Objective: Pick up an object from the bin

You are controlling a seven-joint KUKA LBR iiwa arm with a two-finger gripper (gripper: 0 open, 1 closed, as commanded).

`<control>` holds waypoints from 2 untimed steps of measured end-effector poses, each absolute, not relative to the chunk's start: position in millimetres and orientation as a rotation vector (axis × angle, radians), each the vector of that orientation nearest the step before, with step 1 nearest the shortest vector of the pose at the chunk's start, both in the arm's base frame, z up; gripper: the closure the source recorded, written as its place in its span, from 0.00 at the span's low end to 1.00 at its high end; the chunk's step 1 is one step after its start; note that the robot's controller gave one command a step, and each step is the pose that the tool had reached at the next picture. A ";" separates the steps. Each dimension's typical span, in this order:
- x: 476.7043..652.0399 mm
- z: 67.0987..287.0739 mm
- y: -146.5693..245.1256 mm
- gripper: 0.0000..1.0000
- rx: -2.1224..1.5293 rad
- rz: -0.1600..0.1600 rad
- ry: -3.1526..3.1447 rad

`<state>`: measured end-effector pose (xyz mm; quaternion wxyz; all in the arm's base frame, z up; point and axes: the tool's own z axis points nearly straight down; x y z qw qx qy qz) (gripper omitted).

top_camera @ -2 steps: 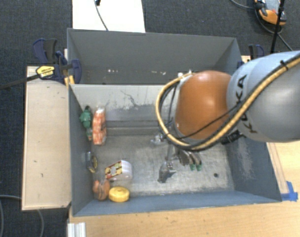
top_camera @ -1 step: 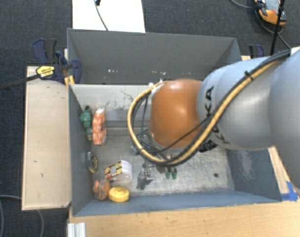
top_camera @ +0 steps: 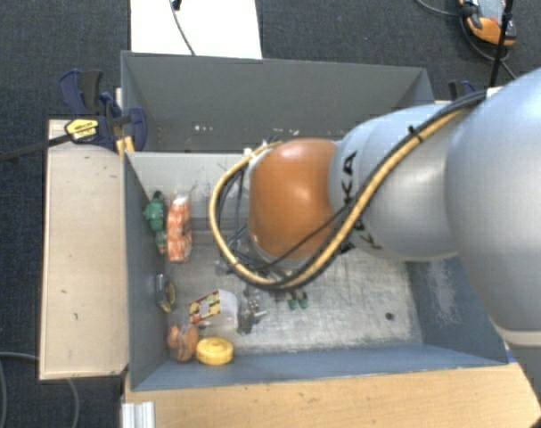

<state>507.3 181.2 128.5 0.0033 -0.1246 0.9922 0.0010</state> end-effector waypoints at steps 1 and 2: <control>515.7 67.7 192.1 0.00 -0.447 0.002 3.109; 508.1 72.2 202.8 1.00 -0.448 0.002 3.105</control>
Offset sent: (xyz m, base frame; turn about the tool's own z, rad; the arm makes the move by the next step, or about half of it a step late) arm -0.0013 0.0214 -0.0585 -0.0391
